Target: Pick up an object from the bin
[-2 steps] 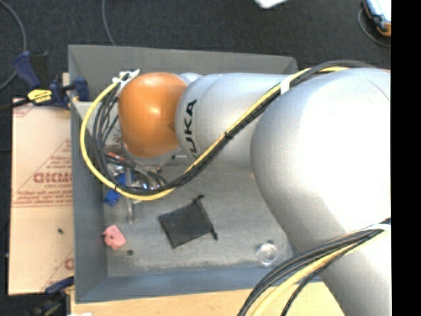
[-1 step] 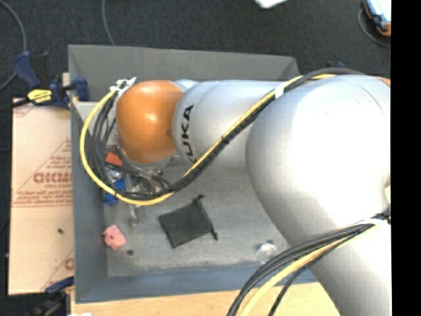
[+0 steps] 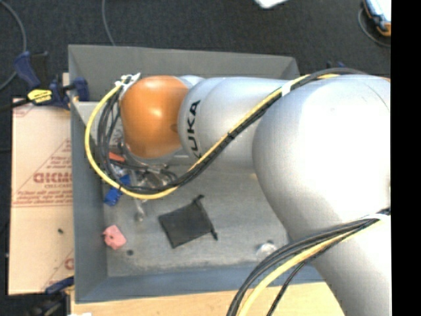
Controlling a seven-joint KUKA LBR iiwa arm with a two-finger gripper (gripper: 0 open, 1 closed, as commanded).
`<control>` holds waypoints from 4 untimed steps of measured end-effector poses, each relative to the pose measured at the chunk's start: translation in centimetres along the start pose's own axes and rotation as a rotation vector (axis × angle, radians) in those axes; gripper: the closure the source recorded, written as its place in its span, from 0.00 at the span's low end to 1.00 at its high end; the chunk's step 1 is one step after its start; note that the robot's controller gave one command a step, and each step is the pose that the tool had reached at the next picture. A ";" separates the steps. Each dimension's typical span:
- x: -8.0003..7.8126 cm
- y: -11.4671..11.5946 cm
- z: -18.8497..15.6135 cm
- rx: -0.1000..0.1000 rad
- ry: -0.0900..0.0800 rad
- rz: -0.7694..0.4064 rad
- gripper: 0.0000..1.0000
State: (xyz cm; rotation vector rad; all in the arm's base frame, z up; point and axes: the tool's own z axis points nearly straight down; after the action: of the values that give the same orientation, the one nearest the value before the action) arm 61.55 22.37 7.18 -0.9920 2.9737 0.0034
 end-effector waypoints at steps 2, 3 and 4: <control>-0.1 -0.1 -0.1 -0.001 -0.003 -0.001 1.00; -0.1 -0.1 -0.1 -0.001 -0.002 0.000 1.00; -0.1 -0.1 -0.3 -0.001 -0.003 0.001 1.00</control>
Offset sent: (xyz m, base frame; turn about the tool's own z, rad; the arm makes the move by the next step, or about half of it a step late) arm 0.0000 0.0000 0.0000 0.0000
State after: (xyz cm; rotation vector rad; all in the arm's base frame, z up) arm 61.67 22.30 7.52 -0.9899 2.9717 0.0066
